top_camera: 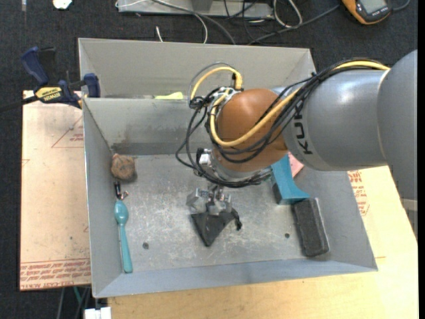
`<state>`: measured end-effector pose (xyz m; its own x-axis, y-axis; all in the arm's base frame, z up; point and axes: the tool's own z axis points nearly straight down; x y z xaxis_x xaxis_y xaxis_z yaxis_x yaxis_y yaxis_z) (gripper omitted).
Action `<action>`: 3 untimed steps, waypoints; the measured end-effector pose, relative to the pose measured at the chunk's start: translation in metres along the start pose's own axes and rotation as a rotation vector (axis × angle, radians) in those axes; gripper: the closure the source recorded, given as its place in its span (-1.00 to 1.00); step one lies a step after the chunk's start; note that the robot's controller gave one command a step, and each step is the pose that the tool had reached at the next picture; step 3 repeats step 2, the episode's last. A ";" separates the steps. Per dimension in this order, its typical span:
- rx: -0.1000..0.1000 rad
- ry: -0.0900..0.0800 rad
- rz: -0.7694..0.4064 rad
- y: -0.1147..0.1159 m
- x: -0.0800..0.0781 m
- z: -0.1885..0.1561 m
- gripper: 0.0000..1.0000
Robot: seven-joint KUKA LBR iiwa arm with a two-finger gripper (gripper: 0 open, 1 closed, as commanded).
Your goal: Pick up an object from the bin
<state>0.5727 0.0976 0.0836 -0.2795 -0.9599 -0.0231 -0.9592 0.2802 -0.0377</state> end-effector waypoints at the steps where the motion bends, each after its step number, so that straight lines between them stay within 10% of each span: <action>1: -0.010 0.006 0.054 0.007 0.000 -0.051 1.00; 3: 0.004 -0.003 0.018 -0.002 -0.001 -0.054 1.00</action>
Offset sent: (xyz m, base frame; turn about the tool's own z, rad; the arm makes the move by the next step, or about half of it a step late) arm -0.0004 -0.0039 -0.0136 -0.0725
